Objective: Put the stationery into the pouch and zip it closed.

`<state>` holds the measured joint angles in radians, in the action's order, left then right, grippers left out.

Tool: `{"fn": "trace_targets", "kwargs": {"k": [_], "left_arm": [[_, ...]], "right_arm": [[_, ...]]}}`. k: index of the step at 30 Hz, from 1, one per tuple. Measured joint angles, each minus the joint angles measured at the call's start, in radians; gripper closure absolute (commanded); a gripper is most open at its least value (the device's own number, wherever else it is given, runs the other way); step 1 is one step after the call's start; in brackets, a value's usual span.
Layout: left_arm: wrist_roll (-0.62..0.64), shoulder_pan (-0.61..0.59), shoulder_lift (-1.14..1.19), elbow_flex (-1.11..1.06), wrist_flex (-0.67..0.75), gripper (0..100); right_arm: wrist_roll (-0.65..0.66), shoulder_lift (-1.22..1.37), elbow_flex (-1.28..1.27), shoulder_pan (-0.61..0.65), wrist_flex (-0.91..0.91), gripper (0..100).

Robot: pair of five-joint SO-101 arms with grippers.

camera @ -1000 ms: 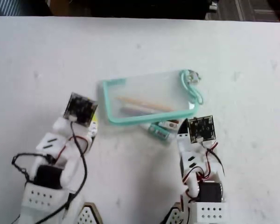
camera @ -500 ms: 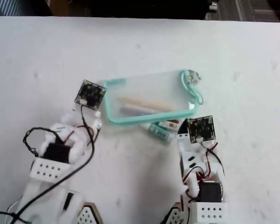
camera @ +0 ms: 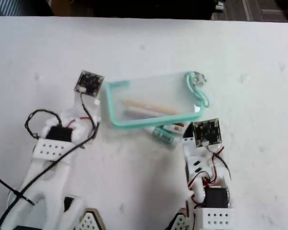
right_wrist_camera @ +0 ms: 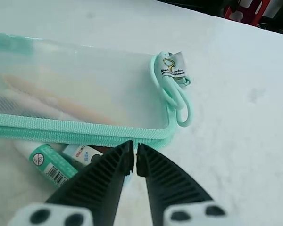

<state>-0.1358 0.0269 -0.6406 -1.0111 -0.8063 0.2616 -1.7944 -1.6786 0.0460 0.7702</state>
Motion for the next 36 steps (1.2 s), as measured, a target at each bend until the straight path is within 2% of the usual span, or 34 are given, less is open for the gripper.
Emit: {"fn": "trace_targets", "kwargs": {"k": [11,20,26,36], "left_arm": [[0.034,0.000,0.000,0.000,0.002,98],[0.034,0.000,0.002,-0.029,0.091,98],[0.034,0.000,0.002,-0.055,0.132,98],[0.034,0.000,0.011,-0.055,0.138,98]], "right_arm": [[0.000,0.000,0.078,-0.002,0.115,93.2],[0.000,-0.002,0.192,-0.002,0.163,93.2],[0.006,0.008,0.321,0.091,0.249,93.3],[0.081,0.463,0.647,0.094,0.264,93.0]]}}
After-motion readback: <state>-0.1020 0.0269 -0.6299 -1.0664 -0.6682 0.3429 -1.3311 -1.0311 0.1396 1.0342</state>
